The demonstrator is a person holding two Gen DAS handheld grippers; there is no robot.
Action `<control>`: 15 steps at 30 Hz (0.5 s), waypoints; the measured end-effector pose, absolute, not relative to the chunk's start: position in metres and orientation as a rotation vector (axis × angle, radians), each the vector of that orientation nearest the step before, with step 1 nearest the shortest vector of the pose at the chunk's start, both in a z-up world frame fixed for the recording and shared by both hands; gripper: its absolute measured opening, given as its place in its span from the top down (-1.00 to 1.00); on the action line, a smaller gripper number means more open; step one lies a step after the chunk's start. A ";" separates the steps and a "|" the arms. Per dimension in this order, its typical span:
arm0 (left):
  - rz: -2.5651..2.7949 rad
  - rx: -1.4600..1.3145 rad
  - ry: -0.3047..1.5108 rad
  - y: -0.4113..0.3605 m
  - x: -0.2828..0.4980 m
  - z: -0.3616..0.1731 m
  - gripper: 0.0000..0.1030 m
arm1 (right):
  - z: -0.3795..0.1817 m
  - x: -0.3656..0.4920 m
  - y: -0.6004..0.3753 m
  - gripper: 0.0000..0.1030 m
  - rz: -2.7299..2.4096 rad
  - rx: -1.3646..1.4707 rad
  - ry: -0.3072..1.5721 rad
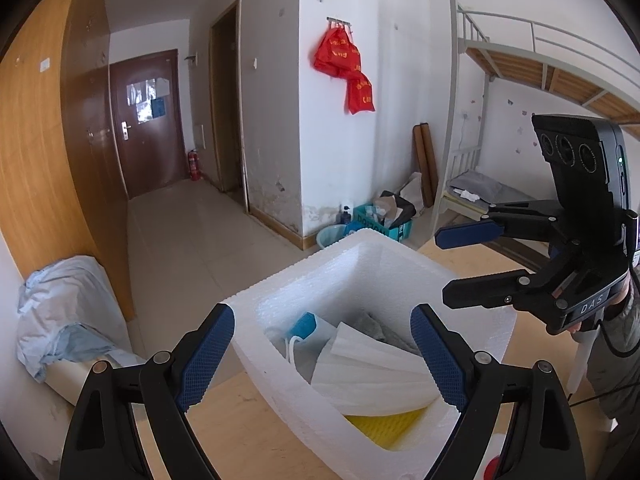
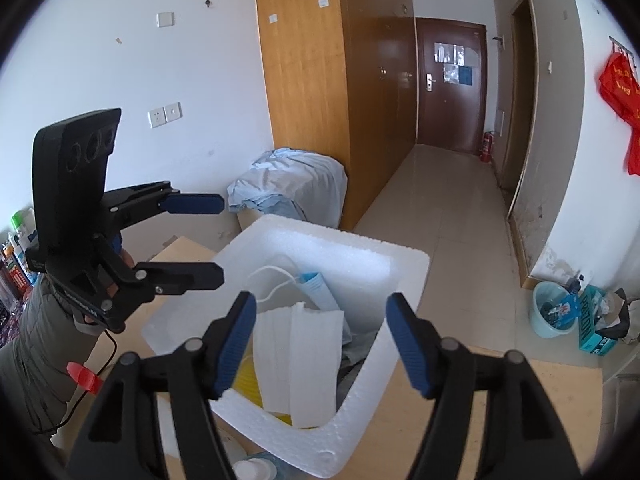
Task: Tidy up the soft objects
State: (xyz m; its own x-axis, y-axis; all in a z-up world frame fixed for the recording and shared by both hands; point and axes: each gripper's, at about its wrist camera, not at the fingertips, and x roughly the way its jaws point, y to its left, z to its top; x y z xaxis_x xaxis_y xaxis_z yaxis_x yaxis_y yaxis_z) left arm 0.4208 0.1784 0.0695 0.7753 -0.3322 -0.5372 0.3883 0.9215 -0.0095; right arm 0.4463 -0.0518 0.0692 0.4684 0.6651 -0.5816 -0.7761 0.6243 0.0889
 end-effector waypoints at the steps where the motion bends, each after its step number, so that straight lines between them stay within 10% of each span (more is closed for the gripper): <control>1: -0.394 0.099 0.561 0.178 0.420 0.069 -0.75 | 0.069 0.446 -0.052 -0.39 0.891 -0.198 0.621; 15: -0.385 0.109 0.560 0.175 0.415 0.075 -0.75 | 0.069 0.447 -0.055 -0.39 0.888 -0.190 0.622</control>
State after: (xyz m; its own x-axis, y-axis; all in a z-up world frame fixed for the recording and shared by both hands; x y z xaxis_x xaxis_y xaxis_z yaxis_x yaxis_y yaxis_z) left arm 0.4155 0.1749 0.0748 0.7781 -0.3256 -0.5371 0.3845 0.9231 -0.0025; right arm 0.4467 -0.0549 0.0695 0.4690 0.6659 -0.5802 -0.7726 0.6276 0.0959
